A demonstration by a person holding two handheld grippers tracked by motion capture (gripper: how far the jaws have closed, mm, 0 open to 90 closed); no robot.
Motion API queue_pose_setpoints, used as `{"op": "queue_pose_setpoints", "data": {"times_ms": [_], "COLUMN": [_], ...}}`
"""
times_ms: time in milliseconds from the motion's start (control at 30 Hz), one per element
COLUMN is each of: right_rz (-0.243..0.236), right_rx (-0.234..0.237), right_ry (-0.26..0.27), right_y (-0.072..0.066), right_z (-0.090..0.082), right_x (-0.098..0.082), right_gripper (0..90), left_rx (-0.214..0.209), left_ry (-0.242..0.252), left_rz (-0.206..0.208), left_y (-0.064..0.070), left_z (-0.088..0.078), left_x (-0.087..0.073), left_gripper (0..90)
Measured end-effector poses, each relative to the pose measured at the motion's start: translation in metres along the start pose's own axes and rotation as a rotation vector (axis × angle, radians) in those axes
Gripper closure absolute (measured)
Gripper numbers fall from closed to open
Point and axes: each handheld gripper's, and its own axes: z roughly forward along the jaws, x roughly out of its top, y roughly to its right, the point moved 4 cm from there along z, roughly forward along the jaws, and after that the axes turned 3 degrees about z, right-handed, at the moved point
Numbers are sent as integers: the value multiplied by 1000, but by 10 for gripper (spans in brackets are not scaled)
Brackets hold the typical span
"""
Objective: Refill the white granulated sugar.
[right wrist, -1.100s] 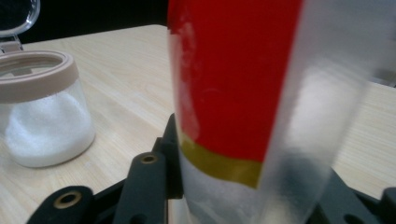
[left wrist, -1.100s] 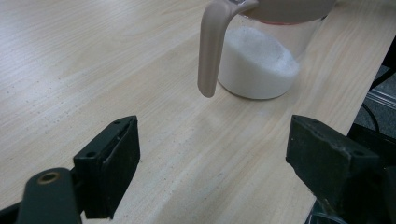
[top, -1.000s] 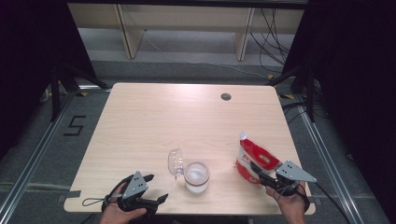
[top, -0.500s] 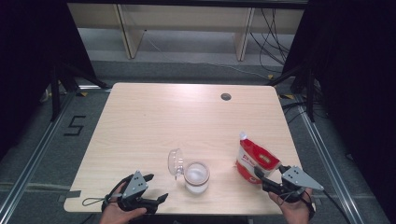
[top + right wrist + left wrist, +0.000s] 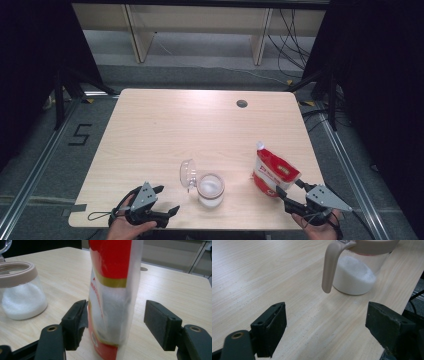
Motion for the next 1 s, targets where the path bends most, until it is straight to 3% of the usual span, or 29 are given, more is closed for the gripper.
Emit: {"op": "queue_pose_setpoints", "data": {"times_ms": [33, 67, 100, 167, 200, 367, 433, 467, 500, 533, 600, 633, 667, 733, 767, 800, 833, 867, 900, 933, 1000], "right_rz": [-44, -48, -22, -51, -23, -50, -44, -19, -18, -19, -29, -22, -32, -1, 9, -18, -23, 2, -12, 8, -22], "right_rx": [7, -1, -7, 2, -12, -9, -11, -6, -14, -22, -4, -21, -17, -20, -24, -24, -17, -19, -13, -16, -8], "right_ry": [3, 2, -1, 10, 4, 1, -1, 2, 5, 2, -7, -14, -10, -16, -21, -14, -13, -27, -22, -26, -19], "right_y": [3, 3, 1, 3, 1, 1, 1, -2, -2, -2, -2, -3, -2, -4, -5, -4, -4, -7, -6, -9, -8], "right_z": [0, -1, -2, -4, -6, -10, -11, -13, -13, -14, -15, -16, -17, -19, -20, -20, -20, -22, -21, -22, -21], "right_x": [0, -1, -2, -1, -1, -3, -4, -5, -5, -6, -7, -8, -8, -9, -10, -10, -10, -12, -12, -13, -13], "right_gripper": [356, 355, 355, 356, 355, 355, 352, 353, 352, 349, 348, 347, 347, 347, 346, 344, 343, 343, 343, 342, 342], "left_rx": [0, 0, 3, 0, -2, 0, 3, 3, 11, -7, -4, -4, -5, -2, 0, 0, -1, 6, 5, 6, -1], "left_ry": [8, 10, 4, 2, 8, 0, 1, 13, -10, 12, 17, 20, 13, 15, 8, 12, 13, 12, 12, 11, 12], "left_rz": [-14, -15, -7, -2, -4, 1, -4, -19, 6, 0, 22, -14, -8, -18, -3, 20, 19, -11, -9, -8, -1], "left_y": [1, 1, 0, 0, 0, 0, 0, 1, -1, 0, -1, 2, 2, 2, 1, -1, -1, 0, 0, 0, 0], "left_z": [1, 1, 0, 0, 0, -1, -1, 0, -2, -1, -1, -1, -1, -1, -2, -2, -3, -3, -3, -3, -2], "left_x": [0, 0, 0, 1, 1, 0, 1, 1, 0, 1, 2, 2, 1, 1, 1, 2, 2, 1, 1, 1, 1], "left_gripper": [166, 166, 166, 166, 166, 166, 166, 166, 166, 164, 163, 163, 162, 163, 163, 163, 163, 163, 163, 163, 163]}}
